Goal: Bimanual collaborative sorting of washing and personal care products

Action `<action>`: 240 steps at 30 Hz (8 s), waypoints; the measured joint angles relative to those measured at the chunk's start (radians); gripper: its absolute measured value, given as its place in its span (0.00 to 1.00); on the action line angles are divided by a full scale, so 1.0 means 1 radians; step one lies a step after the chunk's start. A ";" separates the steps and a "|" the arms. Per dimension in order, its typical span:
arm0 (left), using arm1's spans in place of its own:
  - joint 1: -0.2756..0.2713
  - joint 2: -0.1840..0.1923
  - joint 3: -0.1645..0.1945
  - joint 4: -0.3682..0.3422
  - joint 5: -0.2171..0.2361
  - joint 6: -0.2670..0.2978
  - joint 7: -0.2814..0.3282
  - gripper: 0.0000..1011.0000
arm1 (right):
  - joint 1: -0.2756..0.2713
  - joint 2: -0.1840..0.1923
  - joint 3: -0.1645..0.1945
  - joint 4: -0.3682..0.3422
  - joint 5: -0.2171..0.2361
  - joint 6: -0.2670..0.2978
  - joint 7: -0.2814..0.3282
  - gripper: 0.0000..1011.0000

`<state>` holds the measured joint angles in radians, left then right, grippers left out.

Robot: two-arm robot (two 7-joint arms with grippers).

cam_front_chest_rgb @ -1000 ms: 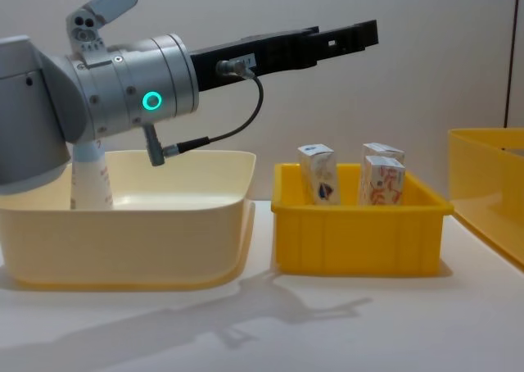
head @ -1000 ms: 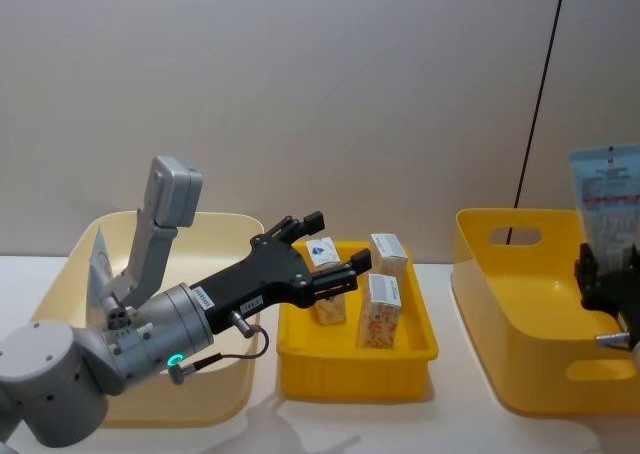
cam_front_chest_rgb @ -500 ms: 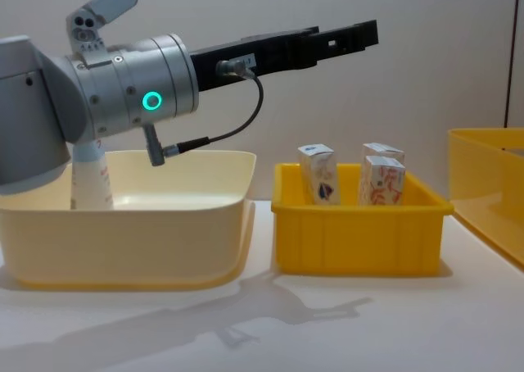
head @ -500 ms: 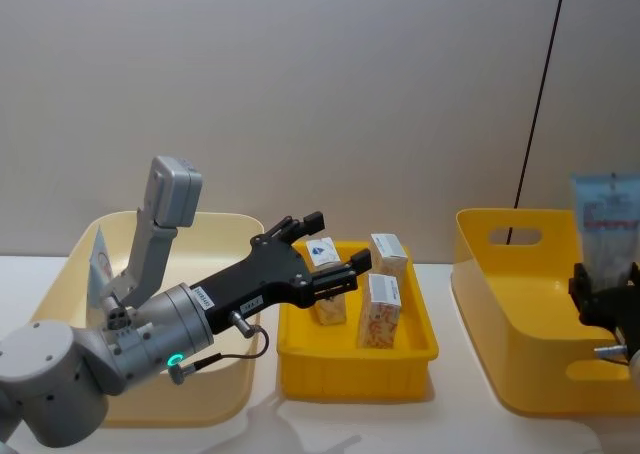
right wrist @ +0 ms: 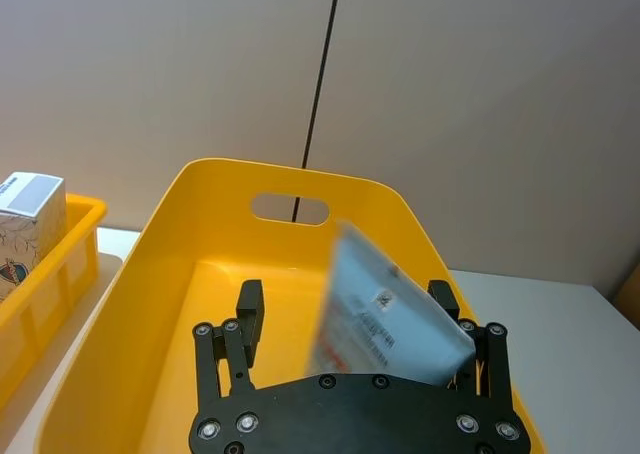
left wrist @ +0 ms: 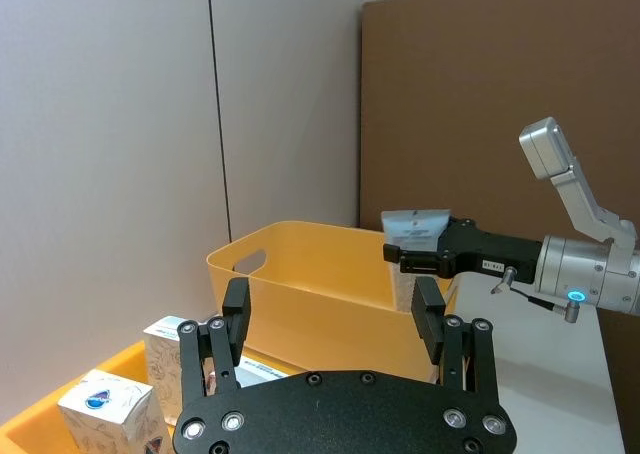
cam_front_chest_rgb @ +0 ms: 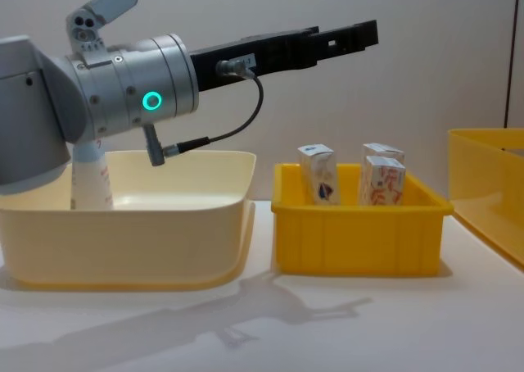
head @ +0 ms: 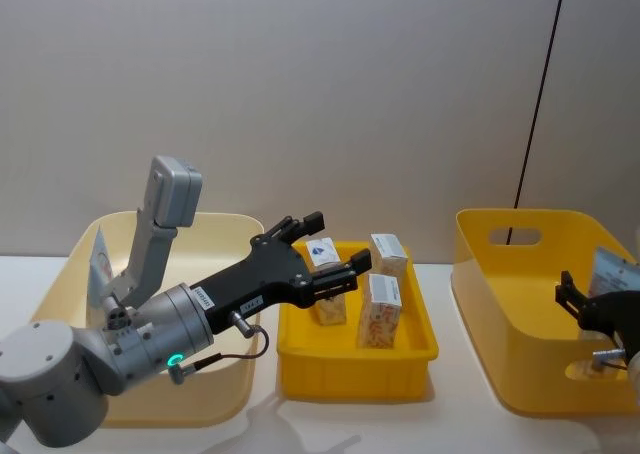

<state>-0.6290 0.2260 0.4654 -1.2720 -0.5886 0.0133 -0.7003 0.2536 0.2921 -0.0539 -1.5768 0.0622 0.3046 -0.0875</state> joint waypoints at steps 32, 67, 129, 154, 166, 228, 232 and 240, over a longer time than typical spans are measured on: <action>0.000 0.000 0.000 0.000 0.000 0.000 0.000 0.99 | -0.012 -0.023 0.029 -0.061 0.032 -0.149 0.040 0.99; 0.151 0.060 -0.004 -0.137 0.150 0.000 0.267 0.99 | -0.184 0.017 -0.090 -0.172 0.180 -0.257 0.138 0.99; 0.392 0.156 -0.011 -0.354 0.388 0.001 0.690 0.99 | -0.268 0.045 -0.172 -0.190 0.225 -0.271 0.154 0.99; 0.392 0.156 -0.011 -0.354 0.388 0.001 0.689 0.99 | -0.268 0.045 -0.172 -0.190 0.225 -0.271 0.154 0.99; 0.392 0.156 -0.011 -0.354 0.388 0.001 0.689 0.99 | -0.268 0.045 -0.172 -0.190 0.225 -0.271 0.154 0.99; 0.392 0.156 -0.011 -0.354 0.388 0.001 0.689 0.99 | 0.105 -0.171 -0.257 0.193 0.128 -0.133 0.108 0.99; 0.392 0.156 -0.011 -0.354 0.388 0.001 0.689 0.99 | 0.118 -0.191 -0.258 0.219 0.118 -0.122 0.087 0.99; 0.392 0.156 -0.011 -0.354 0.388 0.001 0.689 0.99 | 0.139 -0.217 -0.260 0.258 0.104 -0.115 0.064 0.99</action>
<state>-0.2371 0.3821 0.4542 -1.6262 -0.2004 0.0138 -0.0109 0.3922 0.0747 -0.3138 -1.3190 0.1658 0.1898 -0.0236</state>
